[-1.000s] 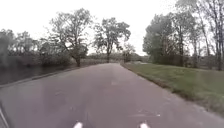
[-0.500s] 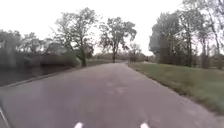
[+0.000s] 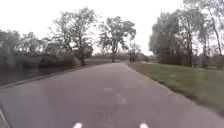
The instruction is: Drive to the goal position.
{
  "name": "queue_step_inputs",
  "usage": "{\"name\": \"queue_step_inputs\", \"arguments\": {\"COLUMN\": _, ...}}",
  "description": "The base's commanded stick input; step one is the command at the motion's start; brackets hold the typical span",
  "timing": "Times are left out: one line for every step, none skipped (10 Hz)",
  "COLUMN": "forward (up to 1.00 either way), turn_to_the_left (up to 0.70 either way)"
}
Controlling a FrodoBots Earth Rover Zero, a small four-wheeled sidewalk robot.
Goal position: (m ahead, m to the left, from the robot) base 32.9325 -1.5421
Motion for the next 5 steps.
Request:
{"name": "queue_step_inputs", "arguments": {"forward": 1.0, "turn_to_the_left": 0.0}}
{"name": "queue_step_inputs", "arguments": {"forward": 1.0, "turn_to_the_left": 0.0}}
{"name": "queue_step_inputs", "arguments": {"forward": 1.0, "turn_to_the_left": 0.0}}
{"name": "queue_step_inputs", "arguments": {"forward": 1.0, "turn_to_the_left": 0.0}}
{"name": "queue_step_inputs", "arguments": {"forward": 1.0, "turn_to_the_left": 0.0}}
